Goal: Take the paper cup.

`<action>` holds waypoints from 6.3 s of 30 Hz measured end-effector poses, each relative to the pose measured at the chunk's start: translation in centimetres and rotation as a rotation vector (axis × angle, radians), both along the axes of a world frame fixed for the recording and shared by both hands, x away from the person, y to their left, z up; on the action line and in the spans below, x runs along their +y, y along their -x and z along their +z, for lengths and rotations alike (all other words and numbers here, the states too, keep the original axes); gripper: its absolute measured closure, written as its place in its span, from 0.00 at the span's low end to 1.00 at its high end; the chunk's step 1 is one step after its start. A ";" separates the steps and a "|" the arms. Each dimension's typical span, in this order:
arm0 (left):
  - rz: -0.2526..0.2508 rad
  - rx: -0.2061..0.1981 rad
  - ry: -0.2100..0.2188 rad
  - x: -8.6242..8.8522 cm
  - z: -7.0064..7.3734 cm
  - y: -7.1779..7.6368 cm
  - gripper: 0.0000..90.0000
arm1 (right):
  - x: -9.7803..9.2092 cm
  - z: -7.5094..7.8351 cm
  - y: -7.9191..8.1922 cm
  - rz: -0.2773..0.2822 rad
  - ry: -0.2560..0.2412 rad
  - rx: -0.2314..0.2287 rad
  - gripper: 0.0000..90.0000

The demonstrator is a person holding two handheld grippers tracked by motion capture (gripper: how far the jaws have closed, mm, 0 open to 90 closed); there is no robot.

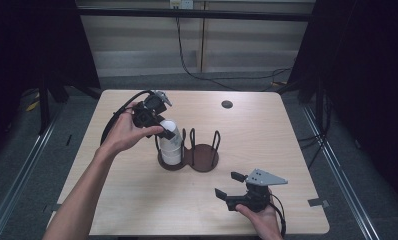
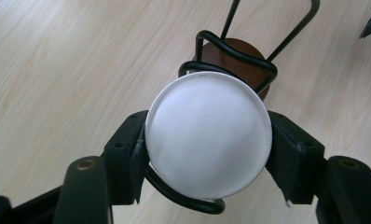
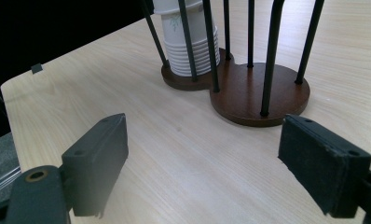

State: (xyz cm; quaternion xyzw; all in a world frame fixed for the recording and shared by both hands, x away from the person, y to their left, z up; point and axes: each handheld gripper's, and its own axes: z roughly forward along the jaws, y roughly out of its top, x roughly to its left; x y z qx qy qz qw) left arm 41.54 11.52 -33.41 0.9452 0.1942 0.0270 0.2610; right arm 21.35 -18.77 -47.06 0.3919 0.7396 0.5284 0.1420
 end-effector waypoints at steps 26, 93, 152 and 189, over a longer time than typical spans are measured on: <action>0.030 -0.048 0.103 1.6 2.0 0.7 0.41 | 0.0 -0.1 -0.1 -0.006 0.008 0.007 0.17; 0.111 -0.118 0.525 9.1 -0.3 6.2 0.41 | 0.5 -0.2 -0.2 0.030 -0.011 0.012 0.15; -0.137 0.020 0.527 5.6 -3.5 11.0 0.41 | 8.0 5.3 -4.4 0.358 -0.050 -0.080 0.19; -0.166 0.084 0.567 5.0 -4.0 10.9 0.39 | 9.6 3.9 -4.5 0.453 -0.046 -0.096 0.31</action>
